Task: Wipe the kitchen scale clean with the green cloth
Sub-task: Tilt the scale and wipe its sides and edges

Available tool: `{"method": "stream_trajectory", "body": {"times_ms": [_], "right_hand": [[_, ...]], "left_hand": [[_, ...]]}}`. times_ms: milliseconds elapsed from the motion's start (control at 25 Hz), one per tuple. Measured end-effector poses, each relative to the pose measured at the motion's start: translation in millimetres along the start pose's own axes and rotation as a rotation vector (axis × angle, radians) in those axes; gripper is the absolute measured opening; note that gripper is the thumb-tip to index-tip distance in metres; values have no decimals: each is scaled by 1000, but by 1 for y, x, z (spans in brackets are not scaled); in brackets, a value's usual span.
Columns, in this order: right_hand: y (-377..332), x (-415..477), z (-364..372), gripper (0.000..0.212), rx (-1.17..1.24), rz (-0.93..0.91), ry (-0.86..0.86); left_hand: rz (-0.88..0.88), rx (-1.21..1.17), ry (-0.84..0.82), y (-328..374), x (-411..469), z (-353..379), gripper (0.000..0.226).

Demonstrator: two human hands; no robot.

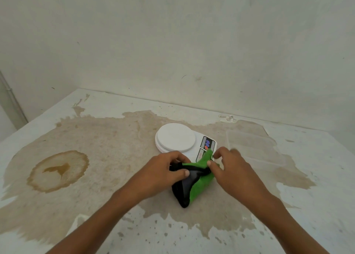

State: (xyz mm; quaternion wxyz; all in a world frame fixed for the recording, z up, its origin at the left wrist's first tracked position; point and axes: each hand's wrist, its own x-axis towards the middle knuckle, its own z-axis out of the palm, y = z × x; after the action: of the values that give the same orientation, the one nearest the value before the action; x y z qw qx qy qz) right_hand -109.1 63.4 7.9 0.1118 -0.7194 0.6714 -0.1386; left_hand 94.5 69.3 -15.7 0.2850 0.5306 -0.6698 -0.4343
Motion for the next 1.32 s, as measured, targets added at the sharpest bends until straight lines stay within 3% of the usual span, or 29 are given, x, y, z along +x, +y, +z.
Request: {"method": "stream_trajectory", "body": {"times_ms": [80,160,320,400,560,600,720,800,880,960,1200,1320], "right_hand": [[-6,-8,1,32,-81,-321,112],[-16,-17,5,38,-21,-543,33],[-6,-25,19,70,-56,-631,-21],[2,-20,25,70,-175,-701,-12],[12,-11,25,50,1,-655,-49],[17,-8,21,46,37,-625,-42],[34,21,3,39,102,-437,126],[38,46,-3,36,46,-285,186],[33,60,5,38,-55,-185,106],[26,60,19,44,-184,-196,13],[13,23,32,49,-228,-529,5],[22,35,30,48,-217,-345,53]], "left_hand": [[-37,-110,-48,1,2,-8,14],[-81,-229,-89,2,2,-12,14],[-184,-471,-91,-2,2,-12,26],[-230,-542,-99,-6,6,-10,30],[-216,-575,-220,1,13,-17,31],[-179,-452,-146,1,18,-20,29],[2,174,318,-10,41,-24,17],[48,324,460,-21,54,-18,28],[-26,313,456,-32,65,-11,48],[-52,347,422,-35,70,-11,55],[12,375,373,-42,71,-19,58],[17,374,375,-40,69,-20,59]]}}
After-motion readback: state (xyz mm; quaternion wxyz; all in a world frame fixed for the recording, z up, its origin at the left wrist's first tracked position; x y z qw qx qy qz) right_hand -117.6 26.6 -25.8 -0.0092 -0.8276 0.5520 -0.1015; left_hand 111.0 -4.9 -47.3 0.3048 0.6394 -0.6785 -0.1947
